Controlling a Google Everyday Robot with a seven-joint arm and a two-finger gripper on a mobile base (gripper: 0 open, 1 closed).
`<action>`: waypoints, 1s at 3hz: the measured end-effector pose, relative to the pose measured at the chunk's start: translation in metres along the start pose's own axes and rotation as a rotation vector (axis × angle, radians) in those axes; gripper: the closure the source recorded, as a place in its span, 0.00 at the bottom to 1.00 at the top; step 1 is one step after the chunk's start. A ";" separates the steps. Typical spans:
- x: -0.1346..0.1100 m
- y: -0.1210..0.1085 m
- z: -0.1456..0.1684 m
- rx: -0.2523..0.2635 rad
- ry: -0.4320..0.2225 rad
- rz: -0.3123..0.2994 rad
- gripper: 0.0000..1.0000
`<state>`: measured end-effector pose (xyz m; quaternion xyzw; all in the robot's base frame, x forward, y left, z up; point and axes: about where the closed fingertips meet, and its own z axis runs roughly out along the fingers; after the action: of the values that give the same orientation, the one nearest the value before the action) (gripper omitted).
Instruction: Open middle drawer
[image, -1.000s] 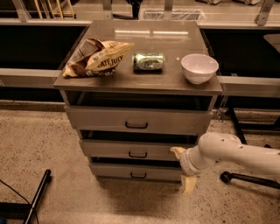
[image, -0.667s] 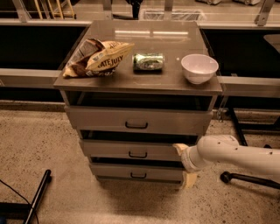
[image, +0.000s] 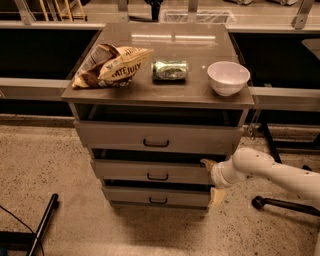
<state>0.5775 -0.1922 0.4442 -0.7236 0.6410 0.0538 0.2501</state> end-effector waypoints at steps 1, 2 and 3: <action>0.012 -0.027 0.008 -0.015 -0.015 0.050 0.04; 0.021 -0.038 0.014 -0.013 -0.009 0.083 0.08; 0.023 -0.039 0.018 -0.009 0.012 0.090 0.27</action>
Offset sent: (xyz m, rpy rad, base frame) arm 0.0606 -0.0193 -0.0122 0.0267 0.0548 -0.1070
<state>0.6227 -0.2028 0.4305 -0.6956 0.6741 0.0637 0.2404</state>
